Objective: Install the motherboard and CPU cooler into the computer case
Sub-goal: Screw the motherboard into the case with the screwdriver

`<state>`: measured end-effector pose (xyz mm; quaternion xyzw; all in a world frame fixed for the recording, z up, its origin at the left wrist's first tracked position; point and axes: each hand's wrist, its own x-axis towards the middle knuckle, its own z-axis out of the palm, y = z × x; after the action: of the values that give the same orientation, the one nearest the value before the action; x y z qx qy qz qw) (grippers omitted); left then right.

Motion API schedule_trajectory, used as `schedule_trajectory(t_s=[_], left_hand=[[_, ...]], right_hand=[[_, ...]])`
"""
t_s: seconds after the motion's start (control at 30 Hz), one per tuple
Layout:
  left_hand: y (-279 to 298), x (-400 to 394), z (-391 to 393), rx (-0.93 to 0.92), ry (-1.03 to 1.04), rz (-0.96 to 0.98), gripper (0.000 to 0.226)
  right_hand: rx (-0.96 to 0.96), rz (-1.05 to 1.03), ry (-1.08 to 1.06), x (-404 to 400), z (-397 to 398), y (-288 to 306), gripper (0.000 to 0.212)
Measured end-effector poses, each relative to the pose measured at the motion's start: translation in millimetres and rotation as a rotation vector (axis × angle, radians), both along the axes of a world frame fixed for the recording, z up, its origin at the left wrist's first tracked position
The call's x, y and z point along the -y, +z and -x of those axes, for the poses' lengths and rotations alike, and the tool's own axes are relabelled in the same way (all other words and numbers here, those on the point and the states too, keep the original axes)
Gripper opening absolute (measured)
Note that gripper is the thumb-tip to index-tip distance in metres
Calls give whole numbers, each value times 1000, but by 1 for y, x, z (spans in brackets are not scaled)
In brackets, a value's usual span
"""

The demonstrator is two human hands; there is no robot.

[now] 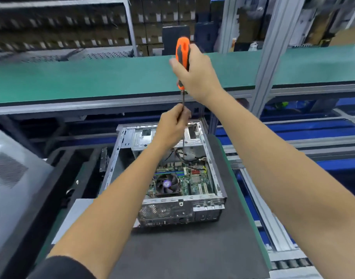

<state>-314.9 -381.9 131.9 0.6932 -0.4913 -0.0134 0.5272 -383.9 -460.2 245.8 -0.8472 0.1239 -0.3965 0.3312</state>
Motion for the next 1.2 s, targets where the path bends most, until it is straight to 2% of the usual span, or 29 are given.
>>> schedule_trajectory(t_s=[0.17,0.3,0.43,0.6,0.77,1.03,1.2], left_hand=[[-66,-34,-51,50,-106,-519,12],[-108,-45,-72,-9,-206,-733,8],[-131,-37,-71,-16,-239,-789,6],[-142,-25,-60,-35,-209,-765,6],[-148,-19,-52,-26,-243,-834,1],[-157,-2,-44,-53,-216,-927,15],[-160,-8,-45,-100,-174,-845,13]], right_hand=[[7,-42,-3,-14,-39,-38,25],[-19,-59,-19,-18,-52,-63,24],[-26,-46,-51,-12,-51,-71,25],[-39,-15,-23,-6,-48,-74,24],[-32,-4,-3,1,-41,-79,22],[-30,-31,4,12,-32,-88,24],[-38,-56,-3,16,-29,-94,24]])
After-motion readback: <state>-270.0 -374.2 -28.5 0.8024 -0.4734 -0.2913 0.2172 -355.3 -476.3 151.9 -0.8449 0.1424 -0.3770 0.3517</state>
